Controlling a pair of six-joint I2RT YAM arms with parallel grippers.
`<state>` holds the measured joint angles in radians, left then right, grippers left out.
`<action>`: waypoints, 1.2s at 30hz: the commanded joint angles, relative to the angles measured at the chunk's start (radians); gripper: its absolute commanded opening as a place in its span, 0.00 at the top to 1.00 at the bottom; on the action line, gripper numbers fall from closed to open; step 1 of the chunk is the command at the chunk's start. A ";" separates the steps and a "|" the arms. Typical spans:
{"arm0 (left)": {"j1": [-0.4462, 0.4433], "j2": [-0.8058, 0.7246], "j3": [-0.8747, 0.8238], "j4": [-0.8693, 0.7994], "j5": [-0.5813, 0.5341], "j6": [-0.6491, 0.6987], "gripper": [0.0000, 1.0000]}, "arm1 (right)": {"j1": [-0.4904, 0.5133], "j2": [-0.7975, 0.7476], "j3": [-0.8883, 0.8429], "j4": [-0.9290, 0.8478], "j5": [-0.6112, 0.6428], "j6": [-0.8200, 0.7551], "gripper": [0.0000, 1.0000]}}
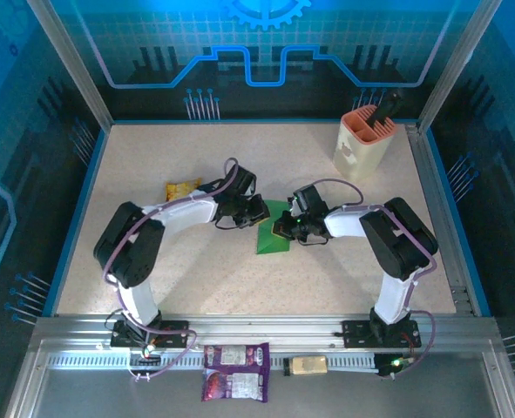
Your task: Fold a paper plane with a square sheet of paper (pick it up from the middle)
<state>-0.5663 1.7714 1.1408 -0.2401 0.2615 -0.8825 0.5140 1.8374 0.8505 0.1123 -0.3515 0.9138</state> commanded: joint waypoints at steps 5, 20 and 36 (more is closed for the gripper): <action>-0.067 -0.056 -0.165 0.113 0.064 -0.154 0.87 | -0.003 0.071 -0.050 -0.140 0.123 0.023 0.97; -0.087 0.020 -0.183 0.183 0.099 -0.180 0.90 | -0.003 0.076 -0.057 -0.132 0.115 0.026 0.97; -0.086 0.056 -0.178 0.120 0.045 -0.129 0.91 | -0.003 0.087 -0.049 -0.143 0.117 0.020 0.97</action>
<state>-0.6464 1.8172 0.9463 -0.0769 0.3290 -1.0401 0.5140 1.8385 0.8478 0.1173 -0.3515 0.9360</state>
